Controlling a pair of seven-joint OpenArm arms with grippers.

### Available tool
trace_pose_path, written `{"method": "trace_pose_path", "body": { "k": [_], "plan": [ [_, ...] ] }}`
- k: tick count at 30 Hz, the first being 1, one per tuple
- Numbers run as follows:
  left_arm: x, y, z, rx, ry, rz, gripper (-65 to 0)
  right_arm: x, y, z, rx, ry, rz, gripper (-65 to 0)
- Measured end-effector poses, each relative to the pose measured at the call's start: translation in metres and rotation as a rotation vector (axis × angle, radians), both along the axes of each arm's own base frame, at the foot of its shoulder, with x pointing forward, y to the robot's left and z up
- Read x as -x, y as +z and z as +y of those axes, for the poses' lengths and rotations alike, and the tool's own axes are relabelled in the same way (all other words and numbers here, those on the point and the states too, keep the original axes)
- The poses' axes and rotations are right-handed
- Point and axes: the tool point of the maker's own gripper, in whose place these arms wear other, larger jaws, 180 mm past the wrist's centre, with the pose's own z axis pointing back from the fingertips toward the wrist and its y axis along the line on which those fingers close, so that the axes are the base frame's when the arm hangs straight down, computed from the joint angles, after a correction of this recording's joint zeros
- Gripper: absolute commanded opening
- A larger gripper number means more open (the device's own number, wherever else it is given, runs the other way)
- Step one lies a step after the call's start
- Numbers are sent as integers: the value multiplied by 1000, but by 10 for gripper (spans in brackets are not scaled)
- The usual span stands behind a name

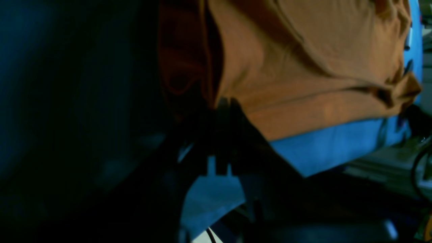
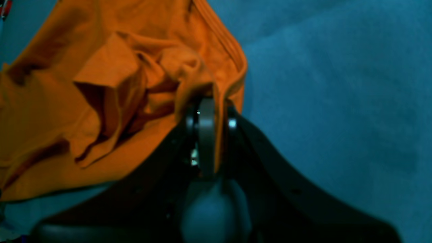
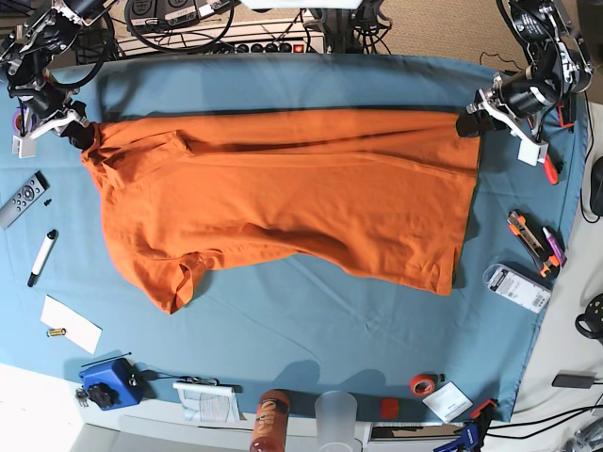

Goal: Layout the t-shirt on the table in an organized manner, then fold the t-shirt properly
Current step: 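Regrasp the shoulder corners with both grippers and tug them taut, then release the shirt and move both grippers to the hem corners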

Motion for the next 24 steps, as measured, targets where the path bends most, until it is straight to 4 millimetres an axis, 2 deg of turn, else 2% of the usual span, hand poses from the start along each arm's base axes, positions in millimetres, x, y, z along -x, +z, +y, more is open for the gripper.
{"method": "trace_pose_path", "body": {
  "k": [2, 5, 8, 12, 16, 19, 22, 24],
  "plan": [
    [-1, 2, -1, -10, -22, -22, -571, 1, 0, 1, -3, 3, 4, -647],
    [0, 0, 0, -17, -25, -17, -480, 6, -3, 1, -4, 23, 44, -540],
    [0, 2, -1, -20, -26, -20, -467, 5, 11, -6, 2, 61, 39, -536],
    [-6, 16, 0, -63, -43, -65, -467, -11, 56, -28, 22, 56, -104, -536],
    [-18, 35, 7, -165, -40, -145, -467, -16, 70, -42, 50, 23, -138, -536],
    [-32, 54, 14, -239, -13, -233, -442, -33, 83, -42, 57, 31, -186, -536],
    [-45, 58, 24, -317, -8, -247, -369, -57, 94, -41, 109, 69, -191, -536],
    [-53, 59, 34, -380, 5, -245, -357, -80, 98, -38, 169, 86, -198, -536]
  ]
}}
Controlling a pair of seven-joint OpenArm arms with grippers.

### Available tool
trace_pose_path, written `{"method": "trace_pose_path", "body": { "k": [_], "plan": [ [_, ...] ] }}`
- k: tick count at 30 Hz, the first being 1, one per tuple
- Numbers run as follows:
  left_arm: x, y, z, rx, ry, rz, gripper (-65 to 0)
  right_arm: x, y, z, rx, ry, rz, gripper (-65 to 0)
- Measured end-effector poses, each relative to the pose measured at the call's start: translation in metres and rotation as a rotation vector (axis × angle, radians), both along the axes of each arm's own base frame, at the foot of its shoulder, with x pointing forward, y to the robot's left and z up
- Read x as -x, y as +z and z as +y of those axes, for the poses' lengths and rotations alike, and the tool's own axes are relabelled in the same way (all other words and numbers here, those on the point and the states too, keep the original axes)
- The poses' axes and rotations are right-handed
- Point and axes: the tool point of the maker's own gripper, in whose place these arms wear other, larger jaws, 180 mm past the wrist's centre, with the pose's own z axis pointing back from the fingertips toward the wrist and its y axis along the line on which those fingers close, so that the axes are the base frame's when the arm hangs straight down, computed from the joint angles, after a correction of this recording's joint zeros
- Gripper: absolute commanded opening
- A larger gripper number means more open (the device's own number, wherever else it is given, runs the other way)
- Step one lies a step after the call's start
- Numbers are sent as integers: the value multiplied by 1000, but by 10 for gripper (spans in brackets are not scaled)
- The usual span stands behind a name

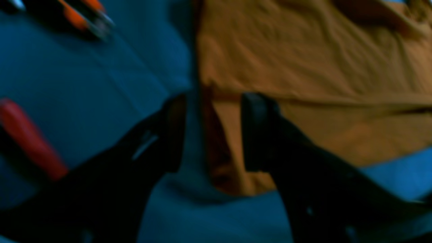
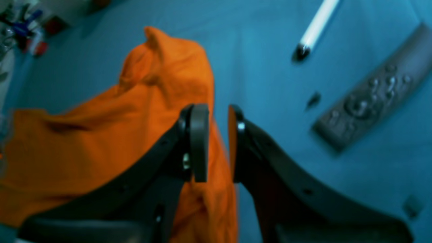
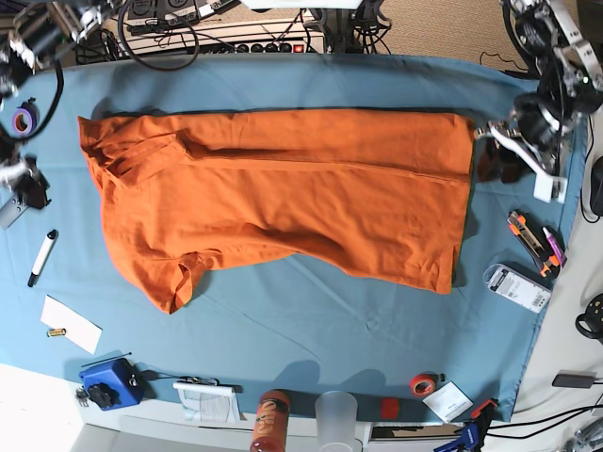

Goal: Layout the t-shirt on the table in an organized manner, then fold the t-shirt properly
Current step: 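Release the shirt and move both grippers to the hem corners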

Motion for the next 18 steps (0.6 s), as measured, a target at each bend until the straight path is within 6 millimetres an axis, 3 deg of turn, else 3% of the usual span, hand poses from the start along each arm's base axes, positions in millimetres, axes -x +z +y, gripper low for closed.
{"method": "trace_pose_path", "body": {
  "k": [5, 9, 15, 18],
  "plan": [
    [-9, 2, 18, -59, 71, 16, -357, -66, 11, 41, 158, 135, -38, -536],
    [-11, 5, 27, -98, 71, 11, -357, -108, 11, 72, 291, 187, -4, -535],
    [-12, 6, 28, -101, 72, 7, -357, -143, 8, 134, 487, 393, 46, -424],
    [-11, 6, 28, -101, 72, 9, -357, -153, 3, 142, 588, 379, 82, -422]
  ]
}}
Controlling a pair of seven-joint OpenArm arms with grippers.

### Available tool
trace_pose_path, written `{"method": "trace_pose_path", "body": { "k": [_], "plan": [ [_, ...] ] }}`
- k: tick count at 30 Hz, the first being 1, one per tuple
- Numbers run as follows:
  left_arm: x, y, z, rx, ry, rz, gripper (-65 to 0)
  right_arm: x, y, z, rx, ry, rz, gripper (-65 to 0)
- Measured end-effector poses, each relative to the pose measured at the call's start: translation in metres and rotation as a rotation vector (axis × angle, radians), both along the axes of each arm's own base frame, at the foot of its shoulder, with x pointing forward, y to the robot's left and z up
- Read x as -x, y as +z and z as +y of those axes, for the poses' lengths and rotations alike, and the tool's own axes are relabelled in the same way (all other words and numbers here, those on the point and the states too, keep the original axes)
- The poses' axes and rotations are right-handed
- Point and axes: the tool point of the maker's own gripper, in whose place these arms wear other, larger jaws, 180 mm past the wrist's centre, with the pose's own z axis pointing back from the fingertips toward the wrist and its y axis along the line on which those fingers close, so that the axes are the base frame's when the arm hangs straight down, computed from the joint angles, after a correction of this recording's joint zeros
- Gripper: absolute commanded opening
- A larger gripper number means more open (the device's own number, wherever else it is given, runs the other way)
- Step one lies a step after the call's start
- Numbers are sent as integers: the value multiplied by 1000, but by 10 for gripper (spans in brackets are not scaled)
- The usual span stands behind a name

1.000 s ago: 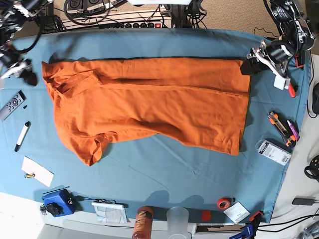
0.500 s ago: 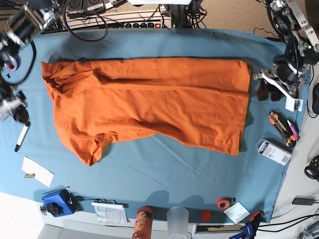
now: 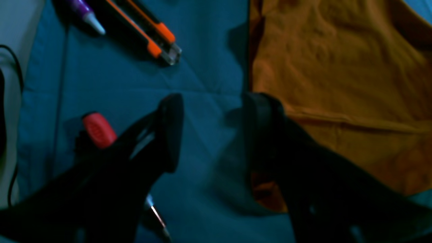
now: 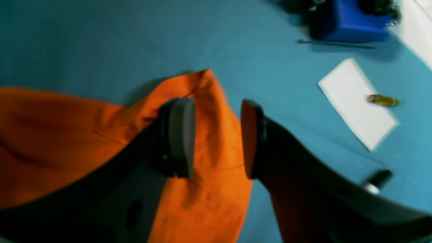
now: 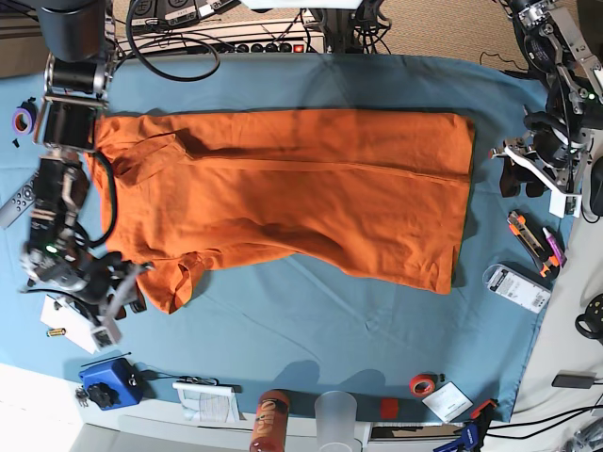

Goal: Layout the t-shirt on the table in an organized manner, then fold the t-shirt properly
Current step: 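Release the shirt and move both grippers to the hem corners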

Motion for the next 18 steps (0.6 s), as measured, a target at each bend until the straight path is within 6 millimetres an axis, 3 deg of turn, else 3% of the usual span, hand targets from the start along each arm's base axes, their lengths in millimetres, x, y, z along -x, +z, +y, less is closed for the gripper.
{"method": "trace_pose_path", "body": {
  "k": [5, 7, 11, 14, 18],
  "plan": [
    [0, 1, 0, -1, 1, -4, -357, -15, -13, 23, -23, -73, -46, -423],
    [-1, 1, 0, 0, 1, -6, -357, -17, -32, 34, -74, -88, -6, -423],
    [-1, 1, 0, 2, 1, -7, -357, -17, -81, 26, -79, -214, 100, -423],
    [-1, 1, 0, 3, 1, -8, -357, -15, -104, 38, -122, -216, 161, -423],
    [-1, 1, -1, 3, 1, -8, -357, -17, -108, 57, -150, -187, 172, -423]
  ]
}}
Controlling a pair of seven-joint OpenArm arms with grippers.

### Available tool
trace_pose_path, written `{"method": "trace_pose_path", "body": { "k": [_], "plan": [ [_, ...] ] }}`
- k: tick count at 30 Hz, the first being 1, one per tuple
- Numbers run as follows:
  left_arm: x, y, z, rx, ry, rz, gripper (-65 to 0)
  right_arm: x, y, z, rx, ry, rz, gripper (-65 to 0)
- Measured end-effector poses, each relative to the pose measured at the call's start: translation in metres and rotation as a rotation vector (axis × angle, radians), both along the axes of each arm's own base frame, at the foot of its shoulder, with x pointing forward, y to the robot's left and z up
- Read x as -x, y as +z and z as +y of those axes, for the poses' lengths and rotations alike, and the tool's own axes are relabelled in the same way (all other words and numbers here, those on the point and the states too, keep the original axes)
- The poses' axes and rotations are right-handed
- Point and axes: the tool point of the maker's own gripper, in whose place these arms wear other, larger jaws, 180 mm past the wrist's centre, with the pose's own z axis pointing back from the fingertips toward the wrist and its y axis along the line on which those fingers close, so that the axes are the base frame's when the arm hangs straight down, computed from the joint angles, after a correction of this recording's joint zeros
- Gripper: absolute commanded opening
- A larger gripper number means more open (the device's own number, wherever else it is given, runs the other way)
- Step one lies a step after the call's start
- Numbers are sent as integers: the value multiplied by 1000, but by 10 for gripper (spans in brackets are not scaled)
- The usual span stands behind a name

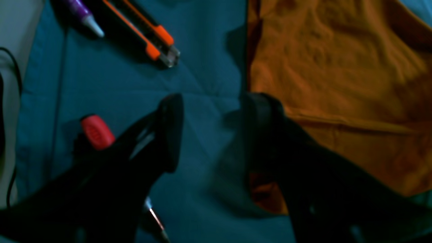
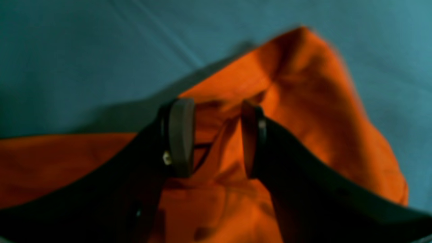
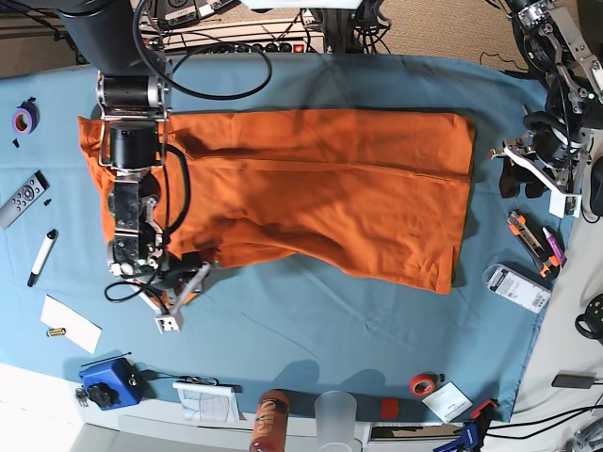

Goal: Layout the t-shirt on the table in an organized manner, then fold the t-shirt properly
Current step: 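Release the shirt and move both grippers to the hem corners, then grasp the hem corners with both grippers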

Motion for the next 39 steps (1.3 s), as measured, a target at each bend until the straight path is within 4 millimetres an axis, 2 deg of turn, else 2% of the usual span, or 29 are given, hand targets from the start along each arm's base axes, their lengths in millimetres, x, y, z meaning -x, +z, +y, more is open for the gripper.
{"method": "trace_pose_path", "body": {
  "k": [4, 8, 9, 14, 19, 22, 26, 30, 32, 36, 39],
  "plan": [
    [0, 0, 0, 0, 0, 0, -357, 0, 0, -3, 2, -30, -1, -433],
    [-1, 2, 0, 0, 2, -11, -357, 2, -3, -9, 30, -38, 10, -627],
    [-2, 3, 0, 0, 3, -20, -357, 3, -4, -9, 34, -37, 13, -650],
    [-4, 4, 0, 2, 4, -30, -358, -3, 4, -12, 55, -38, -2, -650],
    [-4, 4, 0, 2, 5, -31, -358, -25, 37, -12, 54, -42, -80, -650],
    [-7, 9, 0, 5, 10, -64, -358, -30, 56, -14, 48, -53, -131, -650],
    [-14, 13, -11, 16, -16, -100, -358, -27, 64, -25, 37, -93, -125, -650],
    [-31, 11, -42, -5, -108, -124, -359, -24, 63, -34, -23, -140, -130, -650],
    [-47, 6, -55, -48, -145, -108, -358, -20, 59, -37, -55, -148, -125, -650],
    [-92, 8, -62, -106, -134, -115, -358, -5, 43, -46, -74, -163, -93, -650],
    [-124, 3, -65, -82, -143, -98, -358, 1, 37, -52, -80, -173, -87, -650]
  ]
}}
